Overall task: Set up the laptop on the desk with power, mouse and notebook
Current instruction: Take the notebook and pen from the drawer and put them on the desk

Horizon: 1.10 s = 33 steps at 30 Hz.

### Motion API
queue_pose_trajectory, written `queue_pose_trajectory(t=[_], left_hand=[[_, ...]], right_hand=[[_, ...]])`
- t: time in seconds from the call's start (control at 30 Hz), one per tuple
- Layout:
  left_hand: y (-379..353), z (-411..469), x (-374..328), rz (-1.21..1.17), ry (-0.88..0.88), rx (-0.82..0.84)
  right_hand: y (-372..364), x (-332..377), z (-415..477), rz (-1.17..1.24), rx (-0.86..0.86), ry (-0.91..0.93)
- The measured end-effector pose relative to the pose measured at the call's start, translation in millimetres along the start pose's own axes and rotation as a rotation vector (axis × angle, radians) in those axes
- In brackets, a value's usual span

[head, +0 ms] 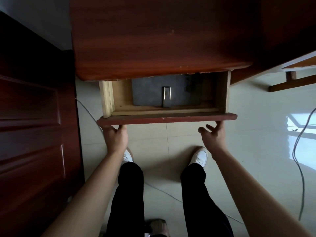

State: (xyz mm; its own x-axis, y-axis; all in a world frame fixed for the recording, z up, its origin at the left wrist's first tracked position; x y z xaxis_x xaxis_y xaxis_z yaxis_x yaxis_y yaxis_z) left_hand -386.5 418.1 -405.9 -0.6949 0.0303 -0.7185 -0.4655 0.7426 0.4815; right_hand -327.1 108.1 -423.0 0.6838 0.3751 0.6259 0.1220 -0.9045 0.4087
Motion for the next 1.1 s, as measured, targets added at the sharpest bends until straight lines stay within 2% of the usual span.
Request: queue_pose_trajectory(t=[0.07,0.17,0.23,0.3,0.33,0.4,0.47,0.53,0.57,0.67,0.77,0.87,0.97,1.1], left_hand=[[4.4,4.5,2.9,-0.025,0.080,0.006],[16.3,6.6,12.6,0.066,0.120,0.003],[30.1,6.2,16.3,0.038,0.149,-0.018],[45.1,1.9,7.4,-0.044,0.169,-0.080],[53.2,-1.1,-3.3,-0.056,0.129,-0.130],[64.8,-12.0,-38.4,0.016,-0.092,-0.206],[63.1,-26.2,-80.4,0.171,-0.428,-0.180],[45.4,-32.5,-109.3,0.309,-0.605,-0.032],[33.0,-29.4,-118.8,0.386,-0.583,0.057],[-4.5,-11.1,-124.0,0.695,-0.282,0.270],[-28.1,0.9,-117.1,0.864,-0.184,0.398],[-40.8,8.4,-102.3,0.804,-0.109,0.472],[-43.5,16.1,-100.2,0.541,0.024,0.527],[-40.6,22.7,-105.3,0.221,0.200,0.430]], right_hand=[[0.5,0.4,4.4,0.034,0.029,-0.038],[4.0,3.0,-0.2,0.041,0.020,-0.067],[9.0,9.3,-12.2,0.065,-0.054,-0.069],[20.5,22.1,-26.2,0.113,-0.234,-0.045],[28.6,31.7,-33.6,0.108,-0.350,-0.002],[41.7,57.1,-49.1,0.032,-0.495,0.182],[44.9,84.0,-58.8,-0.074,-0.469,0.390],[39.8,108.2,-57.4,-0.209,-0.352,0.492],[34.9,118.5,-52.0,-0.297,-0.269,0.479],[12.8,134.7,-25.3,-0.660,0.018,0.269],[-8.0,139.5,-12.1,-0.858,0.171,0.141],[-23.1,139.0,-2.6,-0.747,0.205,0.070],[-23.7,138.1,5.7,-0.500,0.181,-0.028],[-15.6,131.0,10.8,-0.260,0.192,-0.152]])
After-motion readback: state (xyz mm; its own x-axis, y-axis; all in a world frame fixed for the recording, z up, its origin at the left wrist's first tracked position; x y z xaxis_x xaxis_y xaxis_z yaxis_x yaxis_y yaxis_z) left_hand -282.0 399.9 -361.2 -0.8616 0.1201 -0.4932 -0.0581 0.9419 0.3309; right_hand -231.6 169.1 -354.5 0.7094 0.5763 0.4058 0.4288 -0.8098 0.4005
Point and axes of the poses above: each hand's wrist, its own z-axis towards the middle knuckle, its own y-axis out of the back of the hand, x = y × z, the point moved 3 cm from there along z, towards the middle knuckle, and after that the axes turned 4 degrees about x, right-handed, at the moved point
